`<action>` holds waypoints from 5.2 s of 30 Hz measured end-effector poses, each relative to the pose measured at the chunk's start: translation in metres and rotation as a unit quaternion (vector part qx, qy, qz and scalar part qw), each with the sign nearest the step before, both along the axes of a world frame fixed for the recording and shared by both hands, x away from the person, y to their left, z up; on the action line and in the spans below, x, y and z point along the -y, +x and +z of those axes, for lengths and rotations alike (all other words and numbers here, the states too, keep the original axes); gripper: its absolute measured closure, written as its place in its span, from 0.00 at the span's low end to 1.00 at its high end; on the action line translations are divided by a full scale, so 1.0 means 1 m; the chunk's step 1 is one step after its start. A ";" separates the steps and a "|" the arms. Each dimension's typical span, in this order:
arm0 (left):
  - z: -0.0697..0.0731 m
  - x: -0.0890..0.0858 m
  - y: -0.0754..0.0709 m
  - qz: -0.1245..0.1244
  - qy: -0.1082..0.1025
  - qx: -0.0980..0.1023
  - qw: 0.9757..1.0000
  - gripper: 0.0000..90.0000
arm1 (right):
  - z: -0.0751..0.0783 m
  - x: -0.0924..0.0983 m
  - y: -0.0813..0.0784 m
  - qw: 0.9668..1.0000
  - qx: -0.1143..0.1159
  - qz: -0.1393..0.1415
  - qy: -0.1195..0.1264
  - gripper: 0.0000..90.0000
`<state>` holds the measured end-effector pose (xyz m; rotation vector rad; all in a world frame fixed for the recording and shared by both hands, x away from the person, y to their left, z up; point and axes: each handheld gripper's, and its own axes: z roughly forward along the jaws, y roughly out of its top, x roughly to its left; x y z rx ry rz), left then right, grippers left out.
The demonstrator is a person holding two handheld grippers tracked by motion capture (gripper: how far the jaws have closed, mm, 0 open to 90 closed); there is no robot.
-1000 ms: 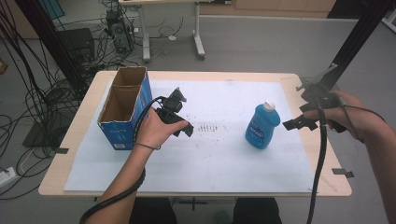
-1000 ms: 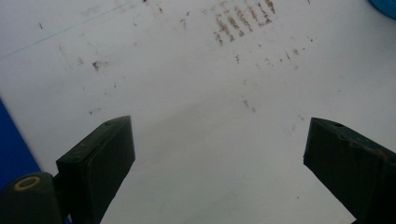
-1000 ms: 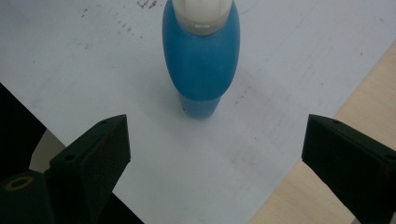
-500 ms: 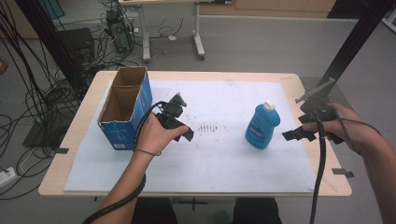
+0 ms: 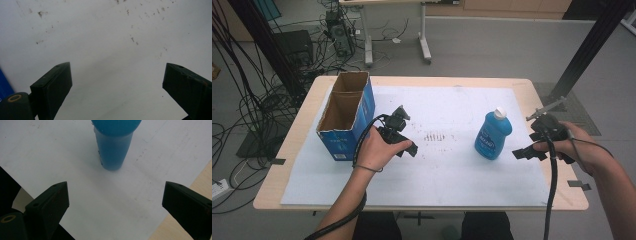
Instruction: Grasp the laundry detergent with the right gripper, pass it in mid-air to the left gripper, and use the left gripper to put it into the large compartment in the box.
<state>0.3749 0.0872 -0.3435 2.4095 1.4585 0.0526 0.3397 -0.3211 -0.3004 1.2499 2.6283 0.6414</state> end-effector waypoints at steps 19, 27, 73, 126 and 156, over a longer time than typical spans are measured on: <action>-0.005 -0.003 -0.003 -0.005 0.023 -0.030 0.999 0.10 | -0.027 0.009 -0.005 0.999 0.032 0.000 0.028 0.07; -0.005 -0.003 -0.003 -0.007 0.022 -0.029 0.999 0.10 | -0.041 0.012 -0.008 0.997 0.057 0.006 0.041 0.06; -0.008 -0.001 -0.010 -0.007 0.015 -0.029 0.999 0.10 | -0.087 0.011 -0.018 0.967 0.193 0.000 0.167 0.04; -0.011 -0.003 -0.018 -0.008 0.007 -0.032 0.999 0.10 | -0.126 -0.015 0.005 0.924 0.287 -0.023 0.252 0.05; -0.012 -0.002 -0.016 -0.011 0.014 -0.037 0.999 0.10 | -0.136 -0.027 0.022 0.919 0.294 -0.024 0.261 0.05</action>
